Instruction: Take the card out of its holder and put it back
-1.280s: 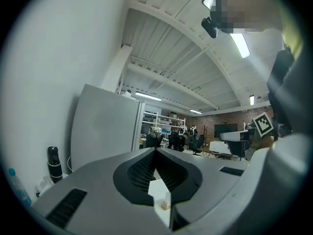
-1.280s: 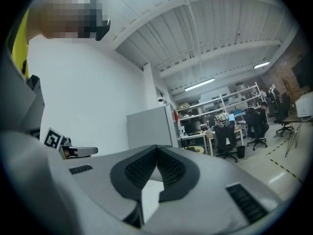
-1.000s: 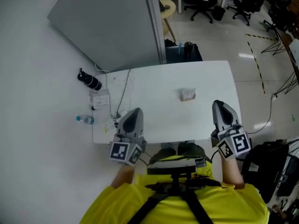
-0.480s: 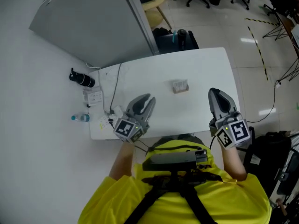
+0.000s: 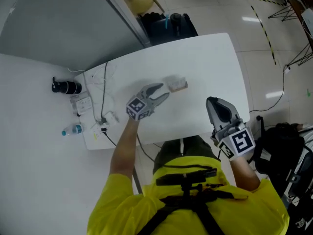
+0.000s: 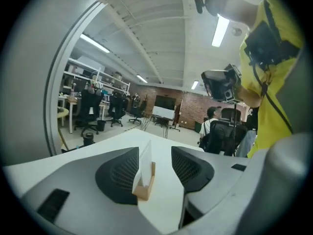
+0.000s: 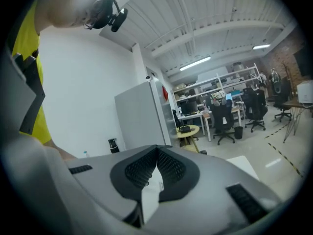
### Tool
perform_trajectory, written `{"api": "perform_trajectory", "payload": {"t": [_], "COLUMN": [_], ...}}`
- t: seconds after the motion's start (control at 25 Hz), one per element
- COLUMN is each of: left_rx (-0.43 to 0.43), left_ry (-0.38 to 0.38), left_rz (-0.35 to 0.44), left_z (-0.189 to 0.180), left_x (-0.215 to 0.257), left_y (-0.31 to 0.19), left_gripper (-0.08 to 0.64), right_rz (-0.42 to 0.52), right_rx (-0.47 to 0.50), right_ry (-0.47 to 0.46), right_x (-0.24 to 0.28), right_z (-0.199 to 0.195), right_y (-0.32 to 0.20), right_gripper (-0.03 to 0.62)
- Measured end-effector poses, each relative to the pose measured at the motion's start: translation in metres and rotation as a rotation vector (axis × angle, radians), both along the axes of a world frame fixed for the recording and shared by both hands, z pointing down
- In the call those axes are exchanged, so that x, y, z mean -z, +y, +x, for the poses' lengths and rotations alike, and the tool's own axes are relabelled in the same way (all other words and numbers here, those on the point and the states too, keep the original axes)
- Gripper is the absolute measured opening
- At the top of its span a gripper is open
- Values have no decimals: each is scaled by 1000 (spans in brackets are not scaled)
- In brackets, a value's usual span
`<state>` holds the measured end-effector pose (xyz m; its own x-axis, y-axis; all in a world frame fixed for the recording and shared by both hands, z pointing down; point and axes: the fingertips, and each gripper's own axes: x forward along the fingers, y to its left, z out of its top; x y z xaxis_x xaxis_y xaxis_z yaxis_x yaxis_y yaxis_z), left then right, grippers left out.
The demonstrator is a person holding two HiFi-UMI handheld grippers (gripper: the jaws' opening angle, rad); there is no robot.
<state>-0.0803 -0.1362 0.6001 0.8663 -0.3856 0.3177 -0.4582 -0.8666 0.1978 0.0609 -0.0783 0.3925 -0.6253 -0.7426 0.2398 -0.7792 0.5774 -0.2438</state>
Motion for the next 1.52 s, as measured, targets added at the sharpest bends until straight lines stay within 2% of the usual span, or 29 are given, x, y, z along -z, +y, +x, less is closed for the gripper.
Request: {"api": "perform_trajectory", "payload": {"t": [0.16, 0.28, 0.36, 0.48, 0.68, 1.08, 1.32, 1.52], "left_rx": [-90, -132, -175, -210, -212, -151, -147, -149], "left_ry": [18, 80, 112, 138, 134, 154, 159, 181], "left_rz": [-55, -101, -125, -127, -93, -30, 27, 55], "left_z": [12, 19, 23, 32, 36, 29, 25, 23], "left_x": [-34, -45, -48, -47, -42, -19, 19, 71], "left_y": [-18, -28, -32, -35, -39, -36, -36, -30], "left_gripper": [209, 209, 123, 42, 20, 18, 18, 17], "right_rz": [-37, -52, -62, -79, -92, -93, -96, -69], "right_rx": [24, 28, 31, 40, 52, 62, 59, 54], "right_ry": [14, 9, 7, 7, 6, 11, -5, -19], "right_x": [-30, -45, -53, -63, -69, -69, -64, -46], "right_z": [0, 2, 1, -1, -3, -8, -11, -9], "right_y": [1, 2, 4, 8, 15, 20, 24, 24], "right_gripper": [6, 6, 6, 6, 6, 6, 6, 6]}}
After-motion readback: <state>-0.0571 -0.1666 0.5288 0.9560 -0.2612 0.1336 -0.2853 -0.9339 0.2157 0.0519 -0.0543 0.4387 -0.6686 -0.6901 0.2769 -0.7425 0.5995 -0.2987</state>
